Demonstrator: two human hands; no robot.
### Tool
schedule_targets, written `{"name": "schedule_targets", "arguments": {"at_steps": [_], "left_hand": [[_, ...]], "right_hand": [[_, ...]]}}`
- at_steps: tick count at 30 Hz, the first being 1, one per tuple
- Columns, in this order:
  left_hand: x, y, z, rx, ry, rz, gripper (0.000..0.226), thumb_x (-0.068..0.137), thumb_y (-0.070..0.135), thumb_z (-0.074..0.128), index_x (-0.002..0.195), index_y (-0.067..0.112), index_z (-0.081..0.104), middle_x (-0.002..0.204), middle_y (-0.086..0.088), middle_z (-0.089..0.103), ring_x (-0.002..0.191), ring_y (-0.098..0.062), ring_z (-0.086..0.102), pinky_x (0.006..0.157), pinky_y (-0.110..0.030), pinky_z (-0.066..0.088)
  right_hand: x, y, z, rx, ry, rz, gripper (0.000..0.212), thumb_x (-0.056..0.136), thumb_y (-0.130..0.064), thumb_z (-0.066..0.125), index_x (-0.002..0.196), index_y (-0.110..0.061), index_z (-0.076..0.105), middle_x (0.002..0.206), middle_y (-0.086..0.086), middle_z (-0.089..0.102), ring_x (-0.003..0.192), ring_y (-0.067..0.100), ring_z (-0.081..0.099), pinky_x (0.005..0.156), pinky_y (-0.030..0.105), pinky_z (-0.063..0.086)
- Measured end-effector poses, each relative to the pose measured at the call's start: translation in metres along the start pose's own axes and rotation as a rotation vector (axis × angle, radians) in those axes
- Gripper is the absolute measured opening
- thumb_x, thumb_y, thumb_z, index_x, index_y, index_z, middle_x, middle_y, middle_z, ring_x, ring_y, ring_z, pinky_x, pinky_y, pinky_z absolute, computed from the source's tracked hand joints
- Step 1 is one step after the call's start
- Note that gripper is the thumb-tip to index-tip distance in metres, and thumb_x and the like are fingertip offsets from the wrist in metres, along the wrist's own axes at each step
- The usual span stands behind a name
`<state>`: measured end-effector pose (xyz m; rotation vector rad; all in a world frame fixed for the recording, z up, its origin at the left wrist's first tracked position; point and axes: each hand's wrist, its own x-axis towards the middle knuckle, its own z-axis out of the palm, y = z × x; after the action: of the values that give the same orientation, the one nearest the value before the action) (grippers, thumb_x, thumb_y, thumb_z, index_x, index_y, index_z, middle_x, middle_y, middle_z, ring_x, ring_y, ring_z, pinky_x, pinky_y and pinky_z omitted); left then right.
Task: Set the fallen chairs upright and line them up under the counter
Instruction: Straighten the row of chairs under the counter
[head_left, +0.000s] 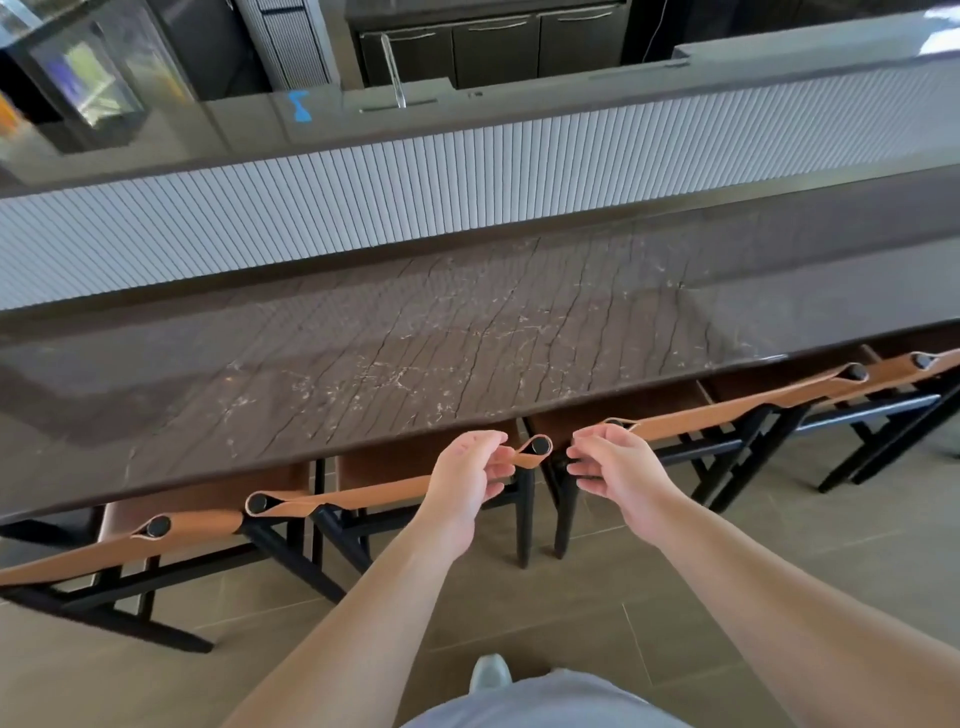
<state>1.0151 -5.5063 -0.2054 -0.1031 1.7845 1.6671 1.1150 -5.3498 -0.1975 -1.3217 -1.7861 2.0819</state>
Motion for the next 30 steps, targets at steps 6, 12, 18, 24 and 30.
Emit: {"name": "schedule_targets", "arguments": {"at_steps": [6,12,18,24,30], "left_hand": [[0.017,-0.007,0.002,-0.013,-0.024,0.022,0.016,0.096,0.028,0.056,0.099,0.023,0.071,0.085,0.006,0.076,0.090,-0.016,0.072,0.083,-0.034,0.053],[0.029,-0.013,0.009,-0.021,0.029,-0.024,0.017,0.097,0.022,0.054,0.098,0.022,0.071,0.083,0.005,0.076,0.088,-0.017,0.072,0.079,-0.032,0.053],[0.048,-0.006,0.041,-0.005,0.118,0.021,0.019,0.098,0.019,0.052,0.099,0.022,0.071,0.086,0.006,0.075,0.075,-0.007,0.070,0.071,-0.027,0.050],[0.056,-0.005,0.097,-0.018,0.225,-0.019,0.018,0.097,0.018,0.052,0.099,0.021,0.069,0.092,0.002,0.074,0.077,-0.009,0.069,0.067,-0.024,0.050],[0.053,-0.014,0.132,0.002,0.323,-0.031,0.015,0.095,0.023,0.055,0.105,0.024,0.066,0.096,0.001,0.072,0.078,-0.006,0.069,0.067,-0.021,0.050]], "right_hand": [[0.014,-0.001,0.003,-0.012,0.031,-0.026,0.011,0.097,-0.020,0.057,0.104,-0.019,0.066,0.104,0.006,0.071,0.097,0.020,0.069,0.079,0.032,0.057],[0.033,0.004,-0.007,-0.131,0.024,-0.013,0.012,0.095,-0.020,0.057,0.100,-0.020,0.067,0.101,0.003,0.071,0.094,0.017,0.069,0.081,0.031,0.057],[0.080,-0.010,-0.037,-0.144,-0.024,0.025,0.010,0.095,-0.019,0.057,0.097,-0.019,0.067,0.091,0.004,0.071,0.081,0.014,0.068,0.071,0.028,0.059],[0.115,-0.019,-0.078,-0.165,-0.139,0.040,0.010,0.096,-0.021,0.058,0.095,-0.019,0.067,0.094,0.004,0.071,0.078,0.015,0.068,0.067,0.027,0.056],[0.134,-0.014,-0.114,-0.526,-0.248,-0.109,0.005,0.092,-0.025,0.058,0.093,-0.024,0.062,0.089,-0.002,0.066,0.071,0.012,0.060,0.062,0.029,0.053]]}}
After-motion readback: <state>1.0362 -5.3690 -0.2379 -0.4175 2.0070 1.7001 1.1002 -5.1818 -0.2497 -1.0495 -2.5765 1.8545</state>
